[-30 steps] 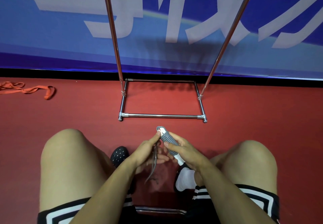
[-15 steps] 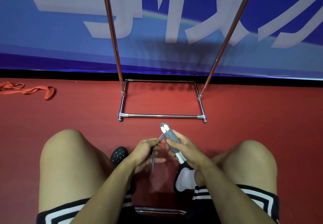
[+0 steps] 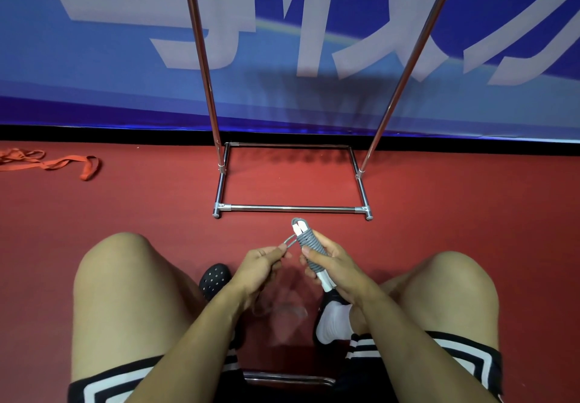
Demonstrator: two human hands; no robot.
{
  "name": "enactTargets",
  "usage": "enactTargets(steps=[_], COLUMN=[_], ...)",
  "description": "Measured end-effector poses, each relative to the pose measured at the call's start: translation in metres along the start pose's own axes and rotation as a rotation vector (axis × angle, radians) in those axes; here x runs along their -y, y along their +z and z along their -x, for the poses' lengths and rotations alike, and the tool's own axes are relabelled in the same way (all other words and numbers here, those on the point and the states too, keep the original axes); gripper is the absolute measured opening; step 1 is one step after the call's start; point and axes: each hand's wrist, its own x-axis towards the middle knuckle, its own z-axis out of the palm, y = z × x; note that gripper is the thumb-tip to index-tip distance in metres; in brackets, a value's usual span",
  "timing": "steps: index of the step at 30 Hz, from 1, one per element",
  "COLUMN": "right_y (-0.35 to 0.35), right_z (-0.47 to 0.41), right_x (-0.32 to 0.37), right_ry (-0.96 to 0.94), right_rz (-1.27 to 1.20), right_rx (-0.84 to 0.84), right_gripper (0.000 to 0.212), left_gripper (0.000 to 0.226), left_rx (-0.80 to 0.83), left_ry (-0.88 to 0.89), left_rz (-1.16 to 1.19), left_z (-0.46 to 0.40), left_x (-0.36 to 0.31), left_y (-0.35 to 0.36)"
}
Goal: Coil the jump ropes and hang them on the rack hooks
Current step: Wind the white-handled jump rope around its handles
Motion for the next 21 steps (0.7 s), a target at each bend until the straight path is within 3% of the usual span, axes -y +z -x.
enactTargets(steps=[7, 16, 21], right_y=[0.0, 0.006, 0.009], right_z=[-0.003, -0.006, -0.006], right_x=[-0.003, -0.003, -0.004], right_ry=[0.027, 0.142, 0.139], right_rz=[0.076, 0.075, 0.148], right_rx=[-0.063, -0.119, -0.114], right_gripper=[0.04, 0.034, 0.026], left_gripper=[0.027, 0.018, 0.033], left_rx=[-0.167, -0.263, -0.275], left_ry=[0.358, 0.365, 0.315], left_rz=[-0.344, -0.444, -0.563], left_z=[-0.008, -0.015, -0.006], left_x=[0.005, 0.01, 0.006], left_y=[-0.004, -0.007, -0.002])
